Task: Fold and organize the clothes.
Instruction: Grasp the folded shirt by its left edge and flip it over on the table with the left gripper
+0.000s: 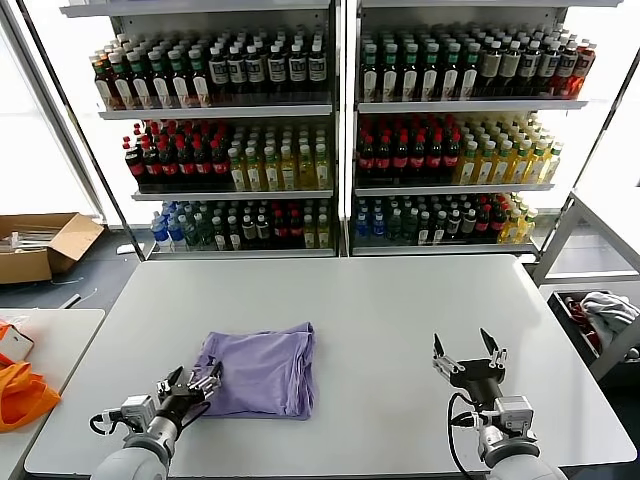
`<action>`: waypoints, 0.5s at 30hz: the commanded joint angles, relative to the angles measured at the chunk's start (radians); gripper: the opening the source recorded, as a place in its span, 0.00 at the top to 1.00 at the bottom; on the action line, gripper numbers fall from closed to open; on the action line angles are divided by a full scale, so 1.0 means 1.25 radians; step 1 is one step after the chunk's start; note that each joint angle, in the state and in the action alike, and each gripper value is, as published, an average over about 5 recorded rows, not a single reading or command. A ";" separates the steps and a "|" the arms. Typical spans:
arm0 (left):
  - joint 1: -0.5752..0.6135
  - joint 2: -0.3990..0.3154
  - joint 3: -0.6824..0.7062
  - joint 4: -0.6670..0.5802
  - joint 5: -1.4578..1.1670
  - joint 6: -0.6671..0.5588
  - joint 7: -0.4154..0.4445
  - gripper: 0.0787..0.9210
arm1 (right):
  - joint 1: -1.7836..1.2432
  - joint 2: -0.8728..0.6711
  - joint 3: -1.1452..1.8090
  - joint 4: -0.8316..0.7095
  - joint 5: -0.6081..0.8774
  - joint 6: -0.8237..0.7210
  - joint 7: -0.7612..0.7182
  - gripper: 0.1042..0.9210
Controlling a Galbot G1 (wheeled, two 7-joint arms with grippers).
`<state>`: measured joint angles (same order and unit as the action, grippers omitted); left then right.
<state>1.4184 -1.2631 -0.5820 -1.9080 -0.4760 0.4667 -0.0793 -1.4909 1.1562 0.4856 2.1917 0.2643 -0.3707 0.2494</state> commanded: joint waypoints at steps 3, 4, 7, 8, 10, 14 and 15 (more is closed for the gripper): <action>0.004 -0.007 0.009 0.023 -0.021 0.021 0.011 0.25 | 0.000 -0.001 0.002 0.000 0.000 0.001 0.000 0.12; 0.005 -0.007 0.010 0.022 -0.019 0.020 0.012 0.29 | 0.001 -0.001 0.002 -0.001 0.000 0.001 0.000 0.12; 0.009 -0.009 0.011 0.014 -0.014 0.013 0.013 0.39 | 0.001 -0.001 0.002 -0.001 0.000 0.001 0.000 0.12; 0.010 -0.009 0.011 0.011 -0.010 0.011 0.013 0.42 | 0.002 0.000 0.002 0.000 0.000 0.001 0.000 0.12; 0.011 -0.010 0.011 0.006 0.004 0.008 0.012 0.49 | 0.003 0.000 0.001 0.002 0.000 0.001 0.000 0.12; 0.008 -0.012 0.010 0.008 0.048 -0.009 0.003 0.63 | 0.005 0.000 0.002 0.002 0.002 0.002 0.000 0.12; 0.006 -0.013 0.009 0.009 0.057 -0.017 -0.001 0.67 | 0.005 0.000 0.002 0.000 0.002 0.002 0.000 0.12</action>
<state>1.4300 -1.2760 -0.5693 -1.9018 -0.4700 0.4698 -0.0673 -1.4852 1.1556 0.4873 2.1937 0.2655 -0.3693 0.2489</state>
